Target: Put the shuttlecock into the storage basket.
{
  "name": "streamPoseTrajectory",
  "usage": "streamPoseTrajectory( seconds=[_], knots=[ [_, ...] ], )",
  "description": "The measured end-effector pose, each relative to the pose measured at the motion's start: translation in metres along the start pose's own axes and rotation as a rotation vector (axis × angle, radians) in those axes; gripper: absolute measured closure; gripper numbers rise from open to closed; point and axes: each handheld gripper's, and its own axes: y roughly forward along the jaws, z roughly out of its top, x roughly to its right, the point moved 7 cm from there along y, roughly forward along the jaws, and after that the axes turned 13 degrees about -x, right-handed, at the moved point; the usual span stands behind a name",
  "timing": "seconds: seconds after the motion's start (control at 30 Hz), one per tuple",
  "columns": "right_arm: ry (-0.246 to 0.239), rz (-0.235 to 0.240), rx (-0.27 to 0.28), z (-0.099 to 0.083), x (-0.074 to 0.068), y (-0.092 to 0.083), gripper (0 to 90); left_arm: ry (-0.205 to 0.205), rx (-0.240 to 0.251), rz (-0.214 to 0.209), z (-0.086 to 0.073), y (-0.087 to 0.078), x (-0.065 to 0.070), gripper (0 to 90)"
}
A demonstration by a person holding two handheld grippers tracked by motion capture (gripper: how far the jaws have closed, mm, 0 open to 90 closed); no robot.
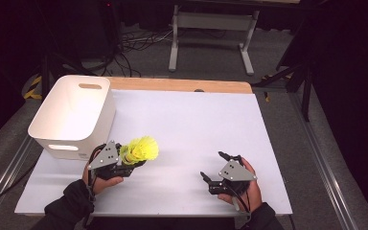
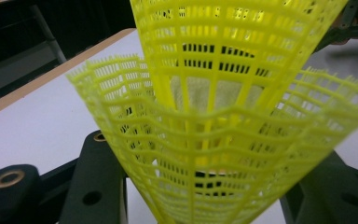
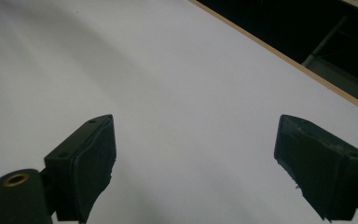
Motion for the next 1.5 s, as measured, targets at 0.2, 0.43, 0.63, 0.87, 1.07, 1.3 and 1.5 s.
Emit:
streamPoseTrajectory(
  seconds=[0.2,0.43,0.63,0.87,1.07,1.3,1.5],
  knots=[
    [-0.004,-0.003,0.003,0.0,0.0,0.0,13.7,0.0,0.014,0.015,0.001,-0.005,-0.003,51.7],
    [0.007,-0.006,0.01,0.001,0.001,0.0,13.1,-0.006,0.023,0.024,0.003,-0.01,-0.006,51.8],
    [0.012,-0.011,0.013,0.001,0.003,0.0,13.0,-0.006,0.032,0.038,0.004,-0.016,-0.009,51.8],
    [0.019,-0.016,0.013,0.0,0.004,0.0,12.8,-0.021,0.037,0.041,0.004,-0.019,-0.012,51.9],
    [0.025,-0.015,0.014,0.0,0.005,0.0,12.7,-0.022,0.041,0.063,0.003,-0.024,-0.017,51.9],
    [0.027,-0.014,0.019,0.001,0.005,-0.001,12.7,-0.023,0.05,0.069,0.003,-0.028,-0.018,52.1],
    [0.026,-0.015,0.02,0.001,0.005,-0.001,12.7,-0.032,0.056,0.071,0.004,-0.029,-0.019,52.3]
  ],
)
